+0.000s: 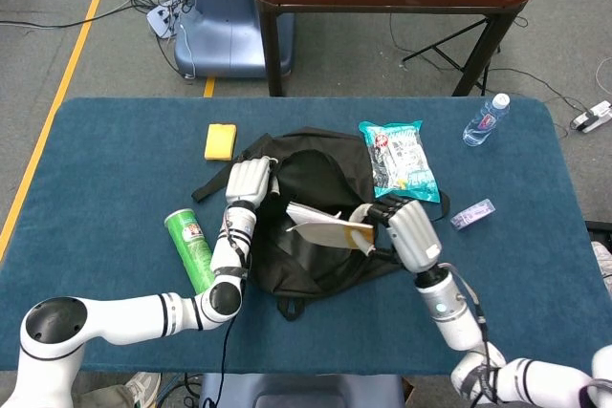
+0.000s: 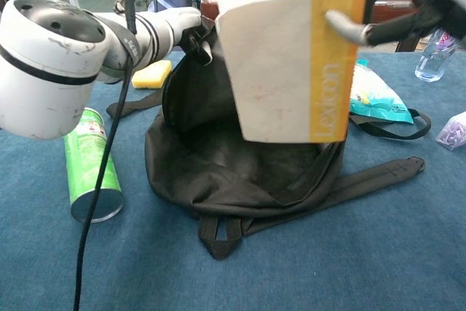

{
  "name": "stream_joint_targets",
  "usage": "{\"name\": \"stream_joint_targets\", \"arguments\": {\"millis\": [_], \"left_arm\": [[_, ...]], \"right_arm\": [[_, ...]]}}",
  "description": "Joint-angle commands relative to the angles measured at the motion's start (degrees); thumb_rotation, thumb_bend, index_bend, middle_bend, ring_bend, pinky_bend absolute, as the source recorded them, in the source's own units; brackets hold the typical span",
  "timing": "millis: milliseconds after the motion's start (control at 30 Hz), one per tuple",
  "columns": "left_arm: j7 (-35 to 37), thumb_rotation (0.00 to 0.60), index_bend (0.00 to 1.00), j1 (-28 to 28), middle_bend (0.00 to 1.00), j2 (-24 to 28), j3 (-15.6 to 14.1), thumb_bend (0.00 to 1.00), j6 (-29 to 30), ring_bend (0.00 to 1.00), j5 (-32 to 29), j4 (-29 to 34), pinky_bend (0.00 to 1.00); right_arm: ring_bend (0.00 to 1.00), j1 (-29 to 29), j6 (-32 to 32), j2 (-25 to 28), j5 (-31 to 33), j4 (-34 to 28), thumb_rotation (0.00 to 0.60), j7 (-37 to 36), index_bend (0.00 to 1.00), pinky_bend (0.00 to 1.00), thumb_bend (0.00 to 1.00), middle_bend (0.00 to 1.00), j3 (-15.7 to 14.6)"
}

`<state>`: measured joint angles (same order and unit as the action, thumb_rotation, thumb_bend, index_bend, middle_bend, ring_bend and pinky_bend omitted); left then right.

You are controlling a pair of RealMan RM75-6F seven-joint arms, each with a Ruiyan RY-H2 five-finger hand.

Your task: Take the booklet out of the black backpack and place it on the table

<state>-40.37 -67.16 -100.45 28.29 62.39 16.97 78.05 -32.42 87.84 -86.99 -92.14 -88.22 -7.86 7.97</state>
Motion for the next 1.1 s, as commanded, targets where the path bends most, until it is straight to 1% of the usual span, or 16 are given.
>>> {"name": "stream_joint_targets", "arguments": {"millis": [33,100,200,267,400,433,500,600,667,700,733,800,900,1000,1100], "left_arm": [[0.70,0.600,0.55,1.91,0.36,2.06,-1.30,0.75,-0.66,0.27,0.37,3.09,0.04],[1.02,0.596,0.50,3.18,0.36,3.76,-2.20,0.70,-1.38,0.27,0.29,5.85,0.04],[1.25,0.571,0.40,4.81,0.36,6.64,-3.64,0.58,-2.16,0.27,0.70,10.39,0.04],[1.17,0.564,0.35,5.81,0.36,8.82,-4.83,0.51,-2.20,0.27,1.36,13.74,0.04],[1.52,0.553,0.29,7.46,0.36,12.38,-6.76,0.41,-1.21,0.27,3.89,19.82,0.04],[1.91,0.542,0.28,7.96,0.36,13.18,-7.16,0.39,-0.95,0.27,4.83,21.24,0.04],[3.00,0.510,0.26,9.17,0.36,14.93,-8.11,0.36,-0.51,0.27,7.08,24.26,0.04],[4.07,0.373,0.26,10.70,0.36,17.19,-9.56,0.30,0.62,0.26,10.59,27.80,0.04],[4.83,0.308,0.25,11.54,0.36,18.35,-10.24,0.27,1.30,0.26,12.74,29.58,0.04],[5.55,0.285,0.25,12.10,0.36,19.02,-10.53,0.27,1.63,0.26,14.04,30.59,0.04],[6.11,0.247,0.25,12.49,0.36,19.47,-10.71,0.26,1.86,0.26,14.92,31.23,0.04],[7.22,0.207,0.24,13.27,0.34,20.45,-11.09,0.26,2.26,0.24,16.65,32.35,0.04],[8.80,0.173,0.22,14.25,0.32,21.29,-11.41,0.25,3.04,0.23,18.77,32.82,0.04],[11.01,0.165,0.22,15.28,0.32,21.55,-11.21,0.25,4.00,0.23,20.41,32.49,0.04],[12.21,0.161,0.21,15.82,0.32,21.80,-11.26,0.25,4.03,0.22,20.56,31.68,0.04]], "right_arm": [[0.57,3.14,3.23,7.66,0.71,-6.96,0.600,1.83,0.87,0.55,0.55,0.64,2.98],[0.57,3.98,3.64,10.18,1.49,-8.49,0.600,1.54,0.87,0.55,0.55,0.64,3.96],[0.57,5.11,4.08,13.21,2.77,-9.80,0.600,0.78,0.87,0.55,0.55,0.64,5.30],[0.57,5.91,4.26,14.99,3.69,-10.35,0.600,0.08,0.87,0.55,0.55,0.64,6.04],[0.57,7.14,3.77,17.37,6.09,-10.90,0.600,-2.35,0.87,0.55,0.55,0.64,7.21],[0.57,7.38,3.64,17.77,6.75,-11.02,0.600,-3.13,0.87,0.55,0.55,0.64,7.55],[0.57,7.91,3.49,18.56,8.06,-11.04,0.600,-4.53,0.87,0.55,0.55,0.64,8.33],[0.57,8.35,2.76,18.96,9.59,-10.58,0.600,-5.35,0.87,0.55,0.55,0.64,8.95],[0.57,8.19,1.58,18.69,10.37,-9.81,0.600,-5.20,0.87,0.55,0.55,0.64,8.92],[0.57,7.86,0.38,18.38,10.96,-9.11,0.600,-5.00,0.87,0.55,0.55,0.64,8.86],[0.57,7.45,-0.66,18.04,11.45,-8.37,0.600,-4.87,0.87,0.55,0.55,0.64,8.90],[0.57,6.69,-2.72,16.81,12.09,-6.42,0.600,-3.95,0.87,0.55,0.55,0.64,8.47],[0.57,5.58,-5.81,14.67,12.49,-3.84,0.600,-3.28,0.87,0.55,0.55,0.64,7.38],[0.57,4.35,-8.05,11.67,12.12,-0.23,0.600,-1.86,0.87,0.55,0.55,0.64,6.27],[0.57,2.77,-10.19,7.78,12.09,4.08,0.600,-0.96,0.87,0.55,0.55,0.64,5.72]]}}
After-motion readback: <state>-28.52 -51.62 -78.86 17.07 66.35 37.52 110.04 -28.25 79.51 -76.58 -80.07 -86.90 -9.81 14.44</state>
